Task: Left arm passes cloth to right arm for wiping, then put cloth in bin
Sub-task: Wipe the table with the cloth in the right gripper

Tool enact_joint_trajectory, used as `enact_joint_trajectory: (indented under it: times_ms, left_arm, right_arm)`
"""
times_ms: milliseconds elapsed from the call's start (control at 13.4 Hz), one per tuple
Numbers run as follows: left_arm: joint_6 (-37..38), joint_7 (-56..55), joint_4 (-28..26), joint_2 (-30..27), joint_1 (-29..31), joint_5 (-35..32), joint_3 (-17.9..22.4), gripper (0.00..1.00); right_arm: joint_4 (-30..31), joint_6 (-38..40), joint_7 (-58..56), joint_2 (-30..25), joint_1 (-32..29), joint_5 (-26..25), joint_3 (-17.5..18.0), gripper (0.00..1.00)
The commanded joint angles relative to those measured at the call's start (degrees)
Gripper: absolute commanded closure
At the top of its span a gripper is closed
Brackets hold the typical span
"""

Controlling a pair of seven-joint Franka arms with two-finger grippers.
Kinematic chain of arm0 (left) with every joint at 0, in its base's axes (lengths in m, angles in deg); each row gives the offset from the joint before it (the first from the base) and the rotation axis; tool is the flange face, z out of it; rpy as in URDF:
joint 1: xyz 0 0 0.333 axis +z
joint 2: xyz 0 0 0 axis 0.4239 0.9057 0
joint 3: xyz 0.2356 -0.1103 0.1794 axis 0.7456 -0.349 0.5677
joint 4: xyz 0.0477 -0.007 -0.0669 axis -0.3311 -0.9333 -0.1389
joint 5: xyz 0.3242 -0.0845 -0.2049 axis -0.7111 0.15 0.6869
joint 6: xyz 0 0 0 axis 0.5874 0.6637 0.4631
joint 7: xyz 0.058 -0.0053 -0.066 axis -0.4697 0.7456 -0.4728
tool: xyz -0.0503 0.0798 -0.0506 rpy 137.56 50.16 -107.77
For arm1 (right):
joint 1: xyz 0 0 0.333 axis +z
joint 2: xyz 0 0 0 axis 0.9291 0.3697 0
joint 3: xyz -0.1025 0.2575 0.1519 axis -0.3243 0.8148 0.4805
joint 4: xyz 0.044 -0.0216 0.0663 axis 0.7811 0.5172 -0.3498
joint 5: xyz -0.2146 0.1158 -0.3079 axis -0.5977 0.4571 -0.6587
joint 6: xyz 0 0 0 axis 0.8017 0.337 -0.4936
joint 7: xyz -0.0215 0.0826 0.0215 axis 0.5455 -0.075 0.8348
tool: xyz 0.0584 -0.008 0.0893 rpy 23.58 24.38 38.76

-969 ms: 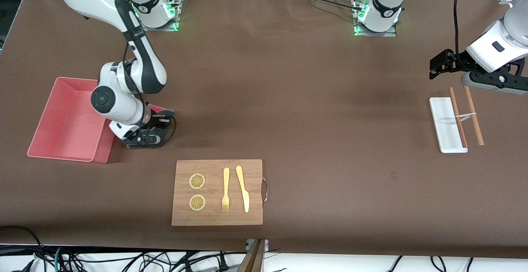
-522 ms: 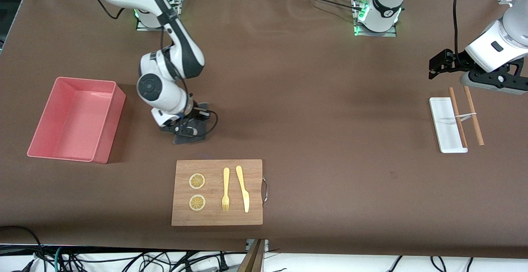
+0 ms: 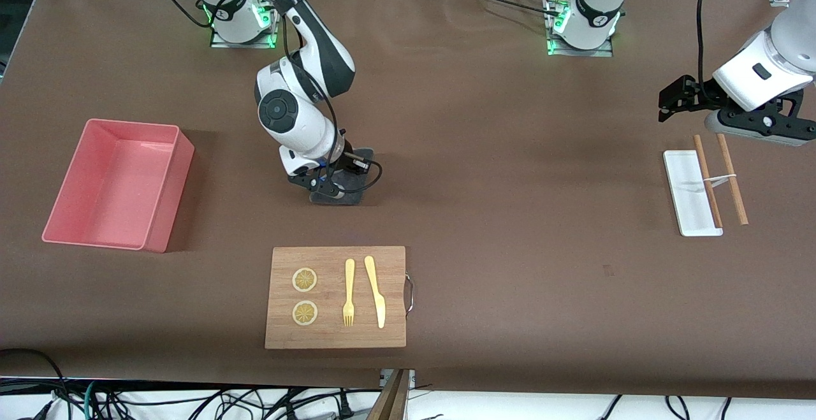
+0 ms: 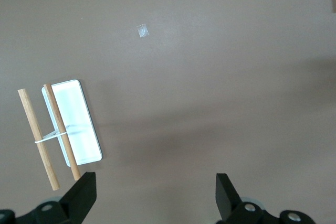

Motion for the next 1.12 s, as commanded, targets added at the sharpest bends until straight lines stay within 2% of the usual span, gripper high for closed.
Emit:
enact_joint_trajectory:
  times_ms: [0, 522, 1044]
  left_arm:
    - [0.8, 0.2, 1.2, 0.5, 0.0, -0.6, -0.1, 0.00]
    - [0.8, 0.2, 1.2, 0.4, 0.0, -0.6, -0.1, 0.00]
    - [0.8, 0.2, 1.2, 0.5, 0.0, -0.6, -0.1, 0.00]
  right_arm:
    - [-1.0, 2.4, -5.9, 1.1, -4.2, 0.9, 0.3, 1.00]
    - [2.2, 7.2, -27.1, 1.1, -15.4, 1.1, 0.3, 1.00]
    - [4.9, 12.3, -55.8, 0.3, -30.1, 1.0, -0.8, 1.00]
